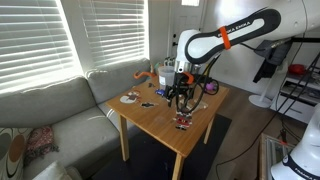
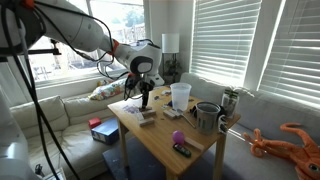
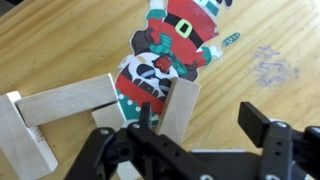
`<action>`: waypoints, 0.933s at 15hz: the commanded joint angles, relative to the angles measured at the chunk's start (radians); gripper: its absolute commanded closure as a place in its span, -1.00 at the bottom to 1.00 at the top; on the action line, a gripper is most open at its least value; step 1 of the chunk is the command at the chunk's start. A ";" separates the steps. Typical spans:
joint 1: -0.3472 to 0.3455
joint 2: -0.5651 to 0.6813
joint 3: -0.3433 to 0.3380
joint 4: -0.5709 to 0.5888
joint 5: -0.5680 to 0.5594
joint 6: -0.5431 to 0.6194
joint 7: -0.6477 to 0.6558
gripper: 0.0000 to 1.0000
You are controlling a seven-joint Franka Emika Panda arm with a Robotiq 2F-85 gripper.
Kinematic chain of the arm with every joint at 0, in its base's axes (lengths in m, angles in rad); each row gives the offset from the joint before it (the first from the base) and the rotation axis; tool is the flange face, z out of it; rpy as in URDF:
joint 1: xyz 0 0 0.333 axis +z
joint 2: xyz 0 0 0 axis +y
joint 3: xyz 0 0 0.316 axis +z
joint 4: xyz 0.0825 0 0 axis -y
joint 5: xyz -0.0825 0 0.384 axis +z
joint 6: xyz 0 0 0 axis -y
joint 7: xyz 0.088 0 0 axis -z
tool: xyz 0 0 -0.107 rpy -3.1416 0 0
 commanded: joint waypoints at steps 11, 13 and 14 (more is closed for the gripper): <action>0.020 0.038 -0.020 0.034 -0.018 -0.011 0.076 0.20; 0.020 0.038 -0.020 0.035 -0.019 -0.012 0.080 0.39; 0.020 0.038 -0.021 0.037 -0.019 -0.012 0.081 0.53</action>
